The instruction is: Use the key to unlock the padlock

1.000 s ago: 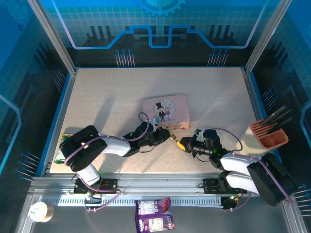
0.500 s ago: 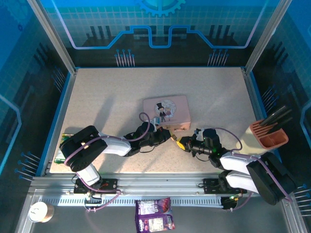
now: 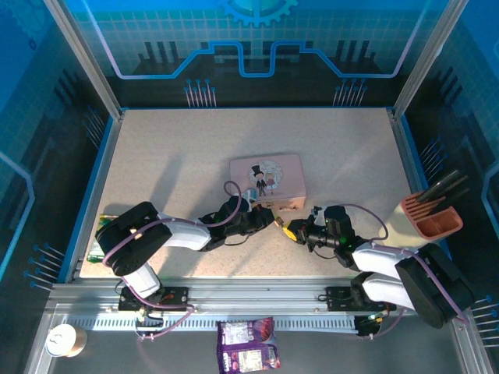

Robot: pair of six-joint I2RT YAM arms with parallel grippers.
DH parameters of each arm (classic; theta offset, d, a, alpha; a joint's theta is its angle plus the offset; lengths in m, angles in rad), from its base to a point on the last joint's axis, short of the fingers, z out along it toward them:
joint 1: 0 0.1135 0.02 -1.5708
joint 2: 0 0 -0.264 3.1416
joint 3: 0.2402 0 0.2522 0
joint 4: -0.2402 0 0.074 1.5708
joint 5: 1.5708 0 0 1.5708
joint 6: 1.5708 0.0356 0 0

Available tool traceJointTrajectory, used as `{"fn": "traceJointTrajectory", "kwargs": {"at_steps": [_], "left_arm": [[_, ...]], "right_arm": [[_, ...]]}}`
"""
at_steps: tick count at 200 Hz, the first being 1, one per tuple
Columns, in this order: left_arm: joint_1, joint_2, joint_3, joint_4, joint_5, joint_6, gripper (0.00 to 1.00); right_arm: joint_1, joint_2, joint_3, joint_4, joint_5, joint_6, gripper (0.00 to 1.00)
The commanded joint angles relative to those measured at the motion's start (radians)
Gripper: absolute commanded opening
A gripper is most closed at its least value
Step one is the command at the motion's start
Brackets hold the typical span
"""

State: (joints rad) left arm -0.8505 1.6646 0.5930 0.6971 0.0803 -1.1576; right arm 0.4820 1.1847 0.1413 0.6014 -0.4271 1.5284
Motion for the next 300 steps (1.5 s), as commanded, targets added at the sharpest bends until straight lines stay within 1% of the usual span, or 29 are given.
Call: {"fn": "traceJointTrajectory", "kwargs": {"at_steps": [1,14,27,38,55,72,84,93,103,129,142,153,193,230,263,300], "left_arm": [[-0.035,-0.06,0.045,0.017,0.052,-0.019,0.0],[-0.033,-0.068,0.049,-0.021,0.034,-0.018,0.0],[-0.027,-0.076,0.053,-0.07,0.016,-0.024,0.0],[-0.018,-0.082,0.05,-0.097,0.006,-0.035,0.0],[-0.005,-0.094,0.052,-0.146,-0.006,-0.051,0.0],[0.006,-0.104,0.061,-0.193,-0.011,-0.046,0.0],[0.014,-0.11,0.066,-0.201,-0.01,-0.042,0.0],[0.018,-0.112,0.07,-0.206,-0.008,-0.042,0.0],[0.023,-0.115,0.077,-0.213,-0.005,-0.041,0.0],[0.03,-0.117,0.083,-0.228,0.001,-0.041,0.0],[0.032,-0.117,0.083,-0.23,0.004,-0.042,0.0],[0.032,-0.115,0.082,-0.226,0.007,-0.045,0.0],[0.034,-0.119,0.08,-0.227,0.015,-0.047,0.0],[0.034,-0.123,0.08,-0.228,0.019,-0.051,0.0],[0.036,-0.133,0.074,-0.229,0.014,-0.049,0.0],[0.042,-0.135,0.07,-0.222,0.022,-0.053,0.0]], "right_arm": [[0.007,-0.026,0.068,-0.022,0.018,-0.081,0.09],[0.002,-0.061,0.105,-0.15,0.023,-0.177,0.17],[0.002,-0.114,0.162,-0.396,0.061,-0.315,0.26],[0.001,-0.161,0.204,-0.557,0.12,-0.435,0.33],[0.001,-0.219,0.257,-0.749,0.219,-0.59,0.37],[0.002,-0.264,0.274,-0.816,0.26,-0.706,0.38],[0.023,-0.297,0.265,-0.798,0.269,-0.778,0.38],[0.053,-0.327,0.254,-0.783,0.304,-0.831,0.38],[0.11,-0.364,0.243,-0.773,0.378,-0.899,0.38],[0.3,-0.443,0.21,-0.715,0.604,-1.1,0.38],[0.368,-0.449,0.191,-0.672,0.665,-1.176,0.38],[0.404,-0.44,0.174,-0.629,0.695,-1.227,0.38],[0.466,-0.335,0.119,-0.473,0.758,-1.326,0.39],[0.507,-0.276,0.083,-0.337,0.8,-1.4,0.38],[0.541,-0.207,0.046,-0.194,0.829,-1.424,0.36],[0.556,-0.097,0.039,-0.097,0.868,-1.431,0.34]]}}
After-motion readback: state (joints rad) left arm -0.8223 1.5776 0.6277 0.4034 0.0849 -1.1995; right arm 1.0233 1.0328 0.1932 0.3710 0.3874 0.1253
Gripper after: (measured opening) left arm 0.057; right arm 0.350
